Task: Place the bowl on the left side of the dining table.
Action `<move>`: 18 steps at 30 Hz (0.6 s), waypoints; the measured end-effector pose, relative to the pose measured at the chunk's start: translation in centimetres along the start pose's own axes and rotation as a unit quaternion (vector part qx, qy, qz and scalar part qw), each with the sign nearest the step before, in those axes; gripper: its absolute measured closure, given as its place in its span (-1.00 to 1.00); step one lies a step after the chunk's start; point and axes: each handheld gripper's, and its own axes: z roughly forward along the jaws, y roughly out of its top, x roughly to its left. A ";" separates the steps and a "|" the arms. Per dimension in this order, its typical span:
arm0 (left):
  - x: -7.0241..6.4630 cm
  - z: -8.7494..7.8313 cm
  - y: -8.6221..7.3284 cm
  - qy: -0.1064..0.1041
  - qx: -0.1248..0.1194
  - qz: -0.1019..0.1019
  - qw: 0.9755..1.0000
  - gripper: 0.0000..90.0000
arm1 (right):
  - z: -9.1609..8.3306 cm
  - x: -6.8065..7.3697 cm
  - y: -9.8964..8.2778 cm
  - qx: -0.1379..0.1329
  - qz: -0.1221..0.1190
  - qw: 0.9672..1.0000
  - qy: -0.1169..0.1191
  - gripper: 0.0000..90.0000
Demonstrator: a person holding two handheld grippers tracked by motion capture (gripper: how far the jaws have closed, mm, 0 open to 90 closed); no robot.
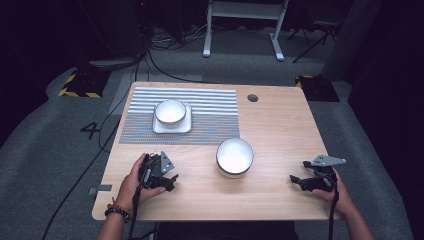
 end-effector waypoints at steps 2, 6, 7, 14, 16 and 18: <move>-0.1 -0.1 -0.3 0.005 -0.003 -0.003 1.000 -0.64 | 0.0 0.0 0.0 0.000 0.000 1.000 0.000 -0.73; -0.2 -0.2 -0.9 0.003 -0.010 -0.019 1.000 -0.63 | 0.0 0.0 0.0 0.000 0.000 1.000 0.000 -0.73; -0.2 -0.3 -1.1 0.004 -0.009 -0.020 1.000 -0.63 | 0.0 0.0 0.0 0.000 0.000 1.000 0.000 -0.73; -0.4 -0.6 -2.1 -0.001 -0.014 -0.034 0.999 -0.63 | 0.0 0.0 0.0 0.000 0.000 1.000 0.000 -0.73; -0.5 -0.5 -2.3 -0.009 -0.015 -0.043 0.999 -0.63 | 0.0 0.0 0.0 0.000 0.000 1.000 0.000 -0.73; -0.5 -0.5 -2.6 -0.011 -0.010 -0.044 0.999 -0.63 | 0.0 0.0 0.0 0.000 0.001 1.000 0.000 -0.73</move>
